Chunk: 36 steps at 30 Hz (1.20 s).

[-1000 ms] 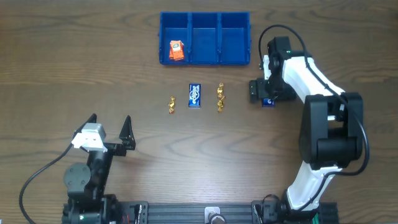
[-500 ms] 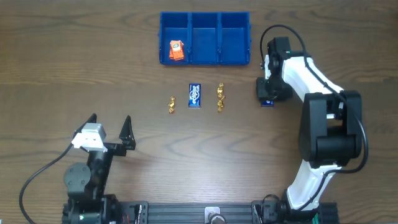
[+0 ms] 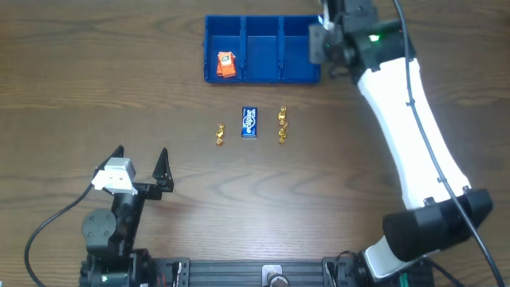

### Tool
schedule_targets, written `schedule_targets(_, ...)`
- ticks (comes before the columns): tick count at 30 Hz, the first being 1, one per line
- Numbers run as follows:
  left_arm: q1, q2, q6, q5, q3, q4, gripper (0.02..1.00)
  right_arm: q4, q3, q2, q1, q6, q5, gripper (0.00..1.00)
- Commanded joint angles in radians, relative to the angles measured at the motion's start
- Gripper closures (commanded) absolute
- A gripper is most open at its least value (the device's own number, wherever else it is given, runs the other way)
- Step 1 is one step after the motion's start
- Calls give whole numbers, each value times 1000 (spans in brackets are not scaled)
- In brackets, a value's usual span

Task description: Sort Candies Into Trays

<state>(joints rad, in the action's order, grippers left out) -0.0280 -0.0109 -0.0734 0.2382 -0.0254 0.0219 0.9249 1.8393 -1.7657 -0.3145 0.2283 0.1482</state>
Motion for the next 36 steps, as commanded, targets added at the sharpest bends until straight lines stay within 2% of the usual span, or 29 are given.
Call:
schedule_targets(1, 4, 5, 7, 24, 21, 31, 20, -157, 9, -146, -67, 124, 34, 673)
schedule_targets(5, 4, 5, 7, 24, 21, 31, 20, -298, 9, -246, -116, 151, 39, 671)
schedule_targets(10, 4, 5, 7, 24, 21, 31, 20, -401, 9, -340, -168, 158, 100, 673)
schedule_targets(20, 4, 5, 7, 24, 21, 31, 20, -407, 9, -402, -183, 169, 166, 676)
schedule_targets(26, 4, 5, 7, 24, 21, 31, 20, -404, 9, -404, -183, 168, 170, 656)
schedule_targets(28, 4, 5, 7, 24, 21, 31, 20, -403, 9, -405, -183, 169, 169, 588)
schedule_targets(29, 4, 5, 7, 24, 21, 31, 20, -404, 9, -405, -183, 169, 170, 505)
schedule_targets(30, 4, 5, 7, 24, 21, 31, 23, -405, 9, -405, -183, 169, 170, 389)
schedule_targets(31, 4, 5, 7, 24, 21, 31, 20, -407, 9, -405, -183, 169, 172, 152)
schedule_targets(32, 4, 5, 7, 24, 21, 31, 20, -408, 9, -405, -184, 169, 173, 47)
schedule_targets(33, 4, 5, 7, 24, 21, 31, 20, -410, 9, -405, -184, 169, 173, 1)
schedule_targets(36, 4, 5, 7, 24, 21, 31, 20, -390, 27, -395, -184, 168, 173, 1)
